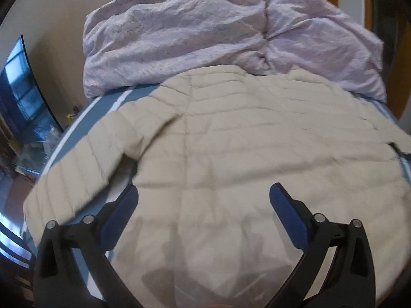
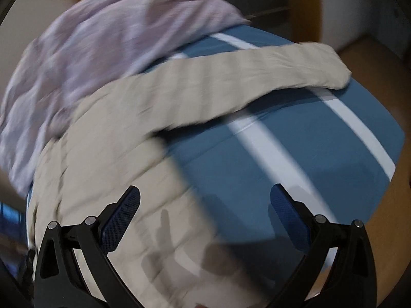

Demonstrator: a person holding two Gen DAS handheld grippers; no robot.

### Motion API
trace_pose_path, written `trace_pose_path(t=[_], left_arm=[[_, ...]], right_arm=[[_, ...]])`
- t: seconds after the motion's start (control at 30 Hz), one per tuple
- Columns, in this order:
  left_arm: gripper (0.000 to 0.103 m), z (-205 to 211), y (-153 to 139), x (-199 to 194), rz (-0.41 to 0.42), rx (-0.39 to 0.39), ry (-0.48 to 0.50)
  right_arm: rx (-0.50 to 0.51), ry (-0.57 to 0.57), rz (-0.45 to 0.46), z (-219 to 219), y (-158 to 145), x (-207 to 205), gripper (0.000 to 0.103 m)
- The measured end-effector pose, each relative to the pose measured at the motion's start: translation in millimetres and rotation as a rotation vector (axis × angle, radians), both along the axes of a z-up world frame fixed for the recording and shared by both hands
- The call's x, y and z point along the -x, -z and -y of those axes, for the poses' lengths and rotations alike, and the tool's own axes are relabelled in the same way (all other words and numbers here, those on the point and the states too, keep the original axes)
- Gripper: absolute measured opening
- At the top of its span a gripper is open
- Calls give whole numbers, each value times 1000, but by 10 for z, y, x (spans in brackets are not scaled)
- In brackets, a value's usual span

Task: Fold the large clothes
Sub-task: 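Grasp the jacket sleeve with the right gripper and fold it across the back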

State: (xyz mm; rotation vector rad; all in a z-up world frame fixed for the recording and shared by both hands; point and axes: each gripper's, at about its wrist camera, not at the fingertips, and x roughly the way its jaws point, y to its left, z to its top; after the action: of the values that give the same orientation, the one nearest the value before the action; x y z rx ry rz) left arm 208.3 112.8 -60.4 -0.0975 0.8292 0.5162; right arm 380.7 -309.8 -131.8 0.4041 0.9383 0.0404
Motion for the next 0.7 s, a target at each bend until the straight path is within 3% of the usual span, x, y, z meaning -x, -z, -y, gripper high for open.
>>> trace_pose_path(t=[0.33, 0.57, 0.7], left_arm=[[101, -296, 459, -386, -73, 52, -42], [101, -261, 542, -407, -83, 37, -42], [101, -287, 558, -420, -89, 54, -42]], right_arm=[[89, 340, -24, 1012, 38, -679, 90], [-34, 456, -69, 1509, 187, -842, 75], [-59, 492, -27, 1639, 209, -874, 65]])
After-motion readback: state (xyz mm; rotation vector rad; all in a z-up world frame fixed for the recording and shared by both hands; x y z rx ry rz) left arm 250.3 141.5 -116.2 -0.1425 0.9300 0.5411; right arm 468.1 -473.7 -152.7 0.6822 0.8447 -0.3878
